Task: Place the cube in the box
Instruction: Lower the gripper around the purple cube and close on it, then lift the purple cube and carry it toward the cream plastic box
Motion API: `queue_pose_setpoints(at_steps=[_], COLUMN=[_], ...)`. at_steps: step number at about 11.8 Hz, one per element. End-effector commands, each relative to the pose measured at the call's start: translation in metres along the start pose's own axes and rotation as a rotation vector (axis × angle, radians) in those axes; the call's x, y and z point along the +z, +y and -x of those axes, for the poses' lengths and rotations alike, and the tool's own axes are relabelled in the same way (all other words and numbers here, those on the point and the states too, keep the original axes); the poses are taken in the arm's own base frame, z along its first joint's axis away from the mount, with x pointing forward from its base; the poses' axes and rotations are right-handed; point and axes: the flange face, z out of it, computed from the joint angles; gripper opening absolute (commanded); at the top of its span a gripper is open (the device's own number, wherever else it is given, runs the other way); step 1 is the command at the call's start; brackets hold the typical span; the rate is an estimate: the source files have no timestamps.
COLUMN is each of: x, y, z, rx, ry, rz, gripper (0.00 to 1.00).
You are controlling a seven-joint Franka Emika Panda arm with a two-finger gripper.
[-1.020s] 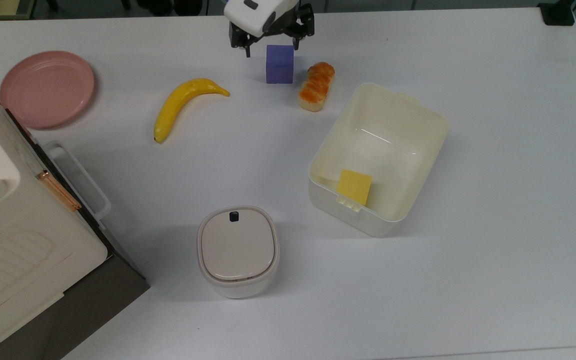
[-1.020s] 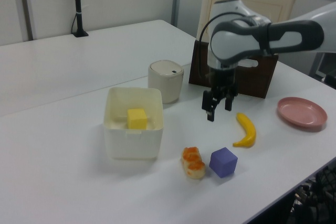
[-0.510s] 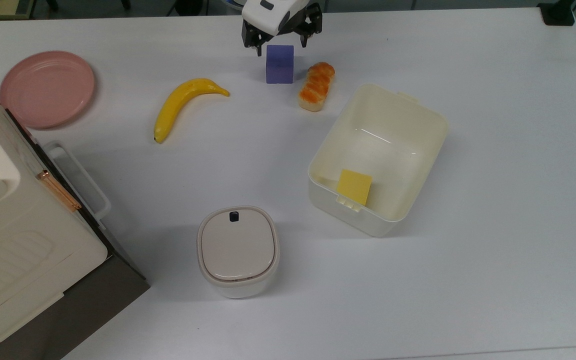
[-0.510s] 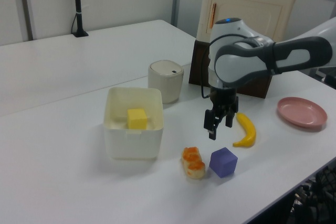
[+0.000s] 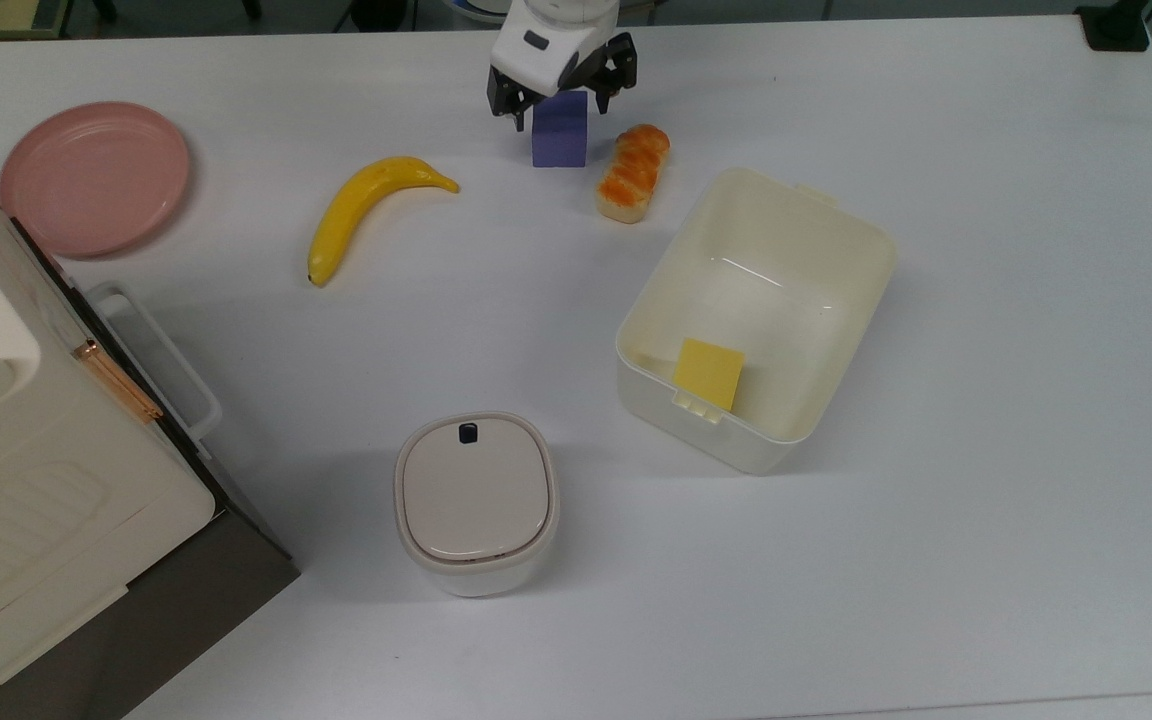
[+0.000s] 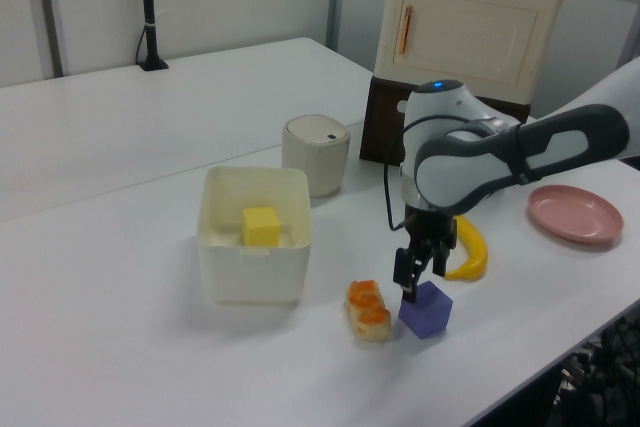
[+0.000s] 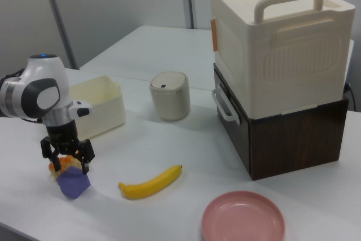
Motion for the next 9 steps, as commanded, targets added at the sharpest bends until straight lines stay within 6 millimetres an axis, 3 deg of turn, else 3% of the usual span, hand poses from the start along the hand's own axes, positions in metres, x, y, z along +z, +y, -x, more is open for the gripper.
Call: queue_pose_setpoints(at_steps=[1, 2, 3, 5, 7, 9], x=[0.020, 0.023, 0.024, 0.022, 0.011, -0.030], y=[-0.007, -0.006, -0.006, -0.001, 0.004, 0.019], z=[-0.002, -0.003, -0.003, -0.001, 0.001, -0.010], rx=[-0.045, -0.051, -0.062, -0.125, -0.136, -0.107], ry=[-0.016, -0.019, -0.023, -0.038, -0.074, -0.059], rz=[0.022, 0.030, 0.032, 0.038, 0.034, 0.031], gripper=[1.00, 0.94, 0.68, 0.29, 0.21, 0.21])
